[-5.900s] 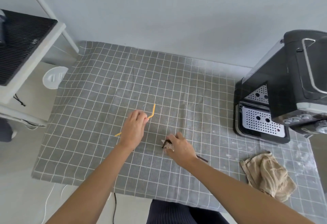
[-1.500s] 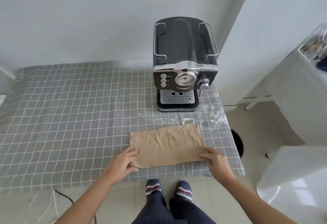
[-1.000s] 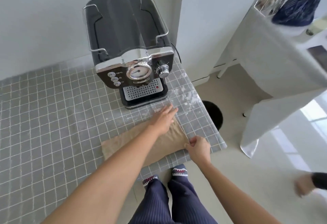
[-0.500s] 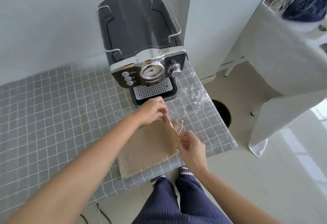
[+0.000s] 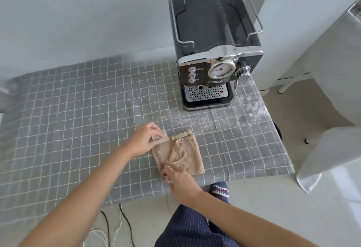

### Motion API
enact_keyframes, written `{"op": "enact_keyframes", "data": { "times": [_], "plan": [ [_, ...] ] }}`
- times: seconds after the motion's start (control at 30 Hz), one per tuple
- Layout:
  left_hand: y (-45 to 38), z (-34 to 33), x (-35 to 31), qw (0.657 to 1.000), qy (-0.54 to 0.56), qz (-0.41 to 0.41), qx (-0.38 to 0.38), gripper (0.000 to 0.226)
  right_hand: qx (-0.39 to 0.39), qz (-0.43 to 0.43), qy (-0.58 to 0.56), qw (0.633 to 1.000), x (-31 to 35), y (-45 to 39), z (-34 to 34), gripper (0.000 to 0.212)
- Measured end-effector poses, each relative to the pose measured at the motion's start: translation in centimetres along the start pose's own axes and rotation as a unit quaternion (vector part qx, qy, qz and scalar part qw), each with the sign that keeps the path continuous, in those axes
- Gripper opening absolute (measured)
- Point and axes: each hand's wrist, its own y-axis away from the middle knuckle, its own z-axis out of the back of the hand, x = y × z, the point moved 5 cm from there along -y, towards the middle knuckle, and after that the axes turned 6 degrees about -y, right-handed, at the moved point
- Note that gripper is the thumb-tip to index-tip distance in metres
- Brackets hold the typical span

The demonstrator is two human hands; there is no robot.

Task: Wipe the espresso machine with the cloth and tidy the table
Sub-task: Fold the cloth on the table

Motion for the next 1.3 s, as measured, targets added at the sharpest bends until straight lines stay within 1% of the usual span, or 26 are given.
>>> {"op": "enact_keyframes", "data": {
  "times": [0.07,0.1,0.17,0.23,0.3,0.33,0.4,0.43,0.47,0.53,0.6,0.63,0.67,0.7,0.77,0.8,0.83,0.87,0.93,0.97,1.03,1.13,1.2,1.23,1.27,1.3],
  "plan": [
    [-0.8,-0.8,-2.1,0.999,0.035,-0.019,-0.03,0.027,0.062,0.001,0.066,0.996,-0.7,0.7,-0.7,0.044],
    [-1.3,-1.6,-3.3,0.998,0.047,-0.033,-0.023,0.03,0.056,0.015,0.08,0.995,-0.9,1.2,-0.6,0.045],
    [-2.1,-3.7,-5.2,0.998,0.025,-0.058,0.024,0.037,-0.003,0.037,0.089,0.995,-1.7,2.4,-0.1,0.041],
    [-2.4,-5.7,-5.6,0.995,-0.028,-0.08,0.044,0.036,-0.085,-0.013,0.099,0.991,-3.7,3.2,0.9,0.034],
    [-2.4,-6.2,-4.9,0.995,-0.039,-0.089,0.024,0.035,-0.149,-0.101,0.09,0.98,-5.5,3.9,2.4,0.03],
    [-2.3,-6.2,-4.3,0.996,-0.033,-0.086,0.018,0.039,-0.167,-0.135,0.079,0.973,-6.2,4.1,3.0,0.031],
    [-1.9,-5.5,-2.9,0.998,-0.007,-0.065,0.016,0.048,-0.163,-0.181,0.046,0.969,-7.2,4.2,3.5,0.031],
    [-1.7,-5.0,-2.0,0.999,-0.005,-0.049,0.023,0.048,-0.163,-0.192,0.028,0.967,-7.4,4.1,3.6,0.03],
    [-1.5,-4.5,-1.1,0.999,-0.018,-0.031,0.033,0.045,-0.161,-0.206,0.017,0.965,-7.4,4.0,3.6,0.03],
    [-1.2,-3.5,0.4,0.995,-0.09,0.003,0.037,0.033,-0.172,-0.243,-0.009,0.955,-7.5,3.5,3.6,0.034],
    [-1.3,-2.1,-0.1,0.988,-0.15,0.001,-0.025,0.01,-0.187,-0.286,-0.05,0.938,-7.9,3.1,3.7,0.034],
    [-1.6,-1.9,-1.0,0.987,-0.146,-0.018,-0.073,0.012,-0.19,-0.304,-0.062,0.932,-8.1,2.9,3.7,0.032],
    [-2.1,-2.0,-2.3,0.987,-0.117,-0.037,-0.1,0.028,-0.185,-0.318,-0.069,0.927,-8.3,2.7,3.7,0.03],
    [-2.7,-2.5,-3.6,0.991,-0.08,-0.05,-0.097,0.044,-0.181,-0.324,-0.075,0.926,-8.3,2.6,3.7,0.025],
    [-3.9,-4.3,-5.6,0.995,-0.069,-0.066,-0.026,0.064,-0.177,-0.327,-0.086,0.924,-8.3,2.4,4.0,0.008],
    [-4.4,-5.2,-6.1,0.994,-0.084,-0.066,0.005,0.066,-0.177,-0.327,-0.095,0.924,-8.2,2.4,4.2,0.008],
    [-4.7,-5.7,-6.1,0.994,-0.085,-0.063,0.015,0.062,-0.178,-0.323,-0.102,0.924,-8.4,2.3,4.3,0.017],
    [-5.0,-5.9,-6.0,0.996,-0.068,-0.062,0.009,0.052,-0.179,-0.319,-0.112,0.924,-8.5,2.4,4.6,0.024],
    [-5.3,-5.2,-6.2,0.996,-0.036,-0.078,-0.025,0.02,-0.185,-0.298,-0.146,0.925,-8.3,2.7,5.4,0.03],
    [-5.4,-4.8,-6.4,0.996,-0.025,-0.089,-0.017,0.022,-0.188,-0.284,-0.167,0.925,-8.0,3.0,5.8,0.028],
    [-5.6,-4.0,-6.9,0.994,0.056,-0.087,0.039,0.04,-0.201,-0.254,-0.202,0.924,-7.2,3.8,6.9,0.022],
    [-6.1,-2.2,-7.1,0.978,0.18,-0.049,0.093,0.038,-0.255,-0.19,-0.258,0.912,-6.0,5.7,9.5,0.019],
    [-6.3,-1.0,-8.1,0.954,0.253,-0.044,0.153,0.036,-0.283,-0.149,-0.279,0.905,-5.6,7.2,11.6,0.019],
    [-6.5,-0.5,-9.1,0.945,0.266,-0.055,0.183,0.042,-0.29,-0.133,-0.278,0.906,-5.5,8.0,12.7,0.02],
    [-6.6,-0.1,-10.3,0.941,0.257,-0.072,0.208,0.048,-0.295,-0.118,-0.271,0.909,-5.5,8.7,13.9,0.02],
    [-6.8,0.3,-11.7,0.941,0.236,-0.089,0.226,0.049,-0.296,-0.104,-0.262,0.913,-5.6,9.3,15.0,0.02]
  ]
}}
